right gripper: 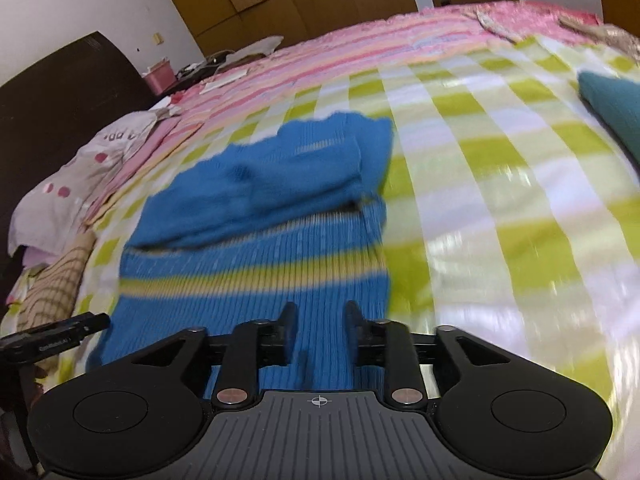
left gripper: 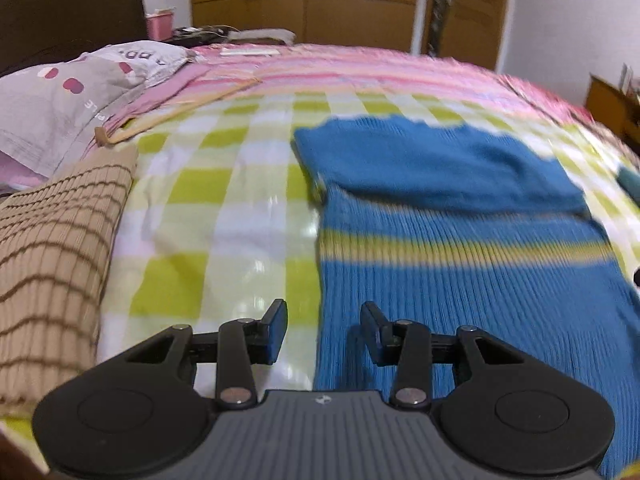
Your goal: Fold small clothes
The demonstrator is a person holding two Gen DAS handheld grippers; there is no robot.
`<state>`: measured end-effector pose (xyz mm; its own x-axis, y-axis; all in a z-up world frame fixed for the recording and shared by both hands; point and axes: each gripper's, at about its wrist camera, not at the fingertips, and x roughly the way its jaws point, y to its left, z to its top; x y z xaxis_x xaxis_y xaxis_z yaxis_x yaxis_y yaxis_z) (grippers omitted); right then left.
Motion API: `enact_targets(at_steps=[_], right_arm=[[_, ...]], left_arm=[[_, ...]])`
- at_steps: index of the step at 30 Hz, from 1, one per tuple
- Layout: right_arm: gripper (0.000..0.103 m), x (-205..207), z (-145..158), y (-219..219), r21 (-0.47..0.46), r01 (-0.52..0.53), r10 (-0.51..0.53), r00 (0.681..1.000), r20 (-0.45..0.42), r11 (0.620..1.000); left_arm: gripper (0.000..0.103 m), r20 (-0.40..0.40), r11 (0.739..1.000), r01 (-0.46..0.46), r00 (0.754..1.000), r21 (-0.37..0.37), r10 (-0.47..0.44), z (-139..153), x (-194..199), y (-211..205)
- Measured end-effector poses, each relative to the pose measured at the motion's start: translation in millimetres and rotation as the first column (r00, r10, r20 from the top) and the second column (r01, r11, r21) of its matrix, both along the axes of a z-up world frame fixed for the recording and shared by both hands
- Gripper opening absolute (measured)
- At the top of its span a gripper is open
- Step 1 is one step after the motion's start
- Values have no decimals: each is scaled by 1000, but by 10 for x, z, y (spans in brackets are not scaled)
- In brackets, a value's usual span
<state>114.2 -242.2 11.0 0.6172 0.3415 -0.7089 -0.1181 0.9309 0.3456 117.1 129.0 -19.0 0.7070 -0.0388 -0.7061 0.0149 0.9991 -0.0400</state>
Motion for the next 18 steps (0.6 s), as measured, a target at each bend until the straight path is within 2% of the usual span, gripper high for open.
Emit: enact_targets(at_steps=[3,8,18], right_arm=[[29,-210,-17,-51,5,-4,4,1000,-11,1000],[31,-482,-71,-134,39,-12,13,999,-38,999],[32,-759,-163,-246,58,-1,6,996,-87,998]], left_arm=[[46,-31,1000,23,999,15,-23,6,-190,-19],[47,-82,999,19,996,-39,-22,41,-375,10],[47,-149,999,40,988,21,-37,6,-461,-100]])
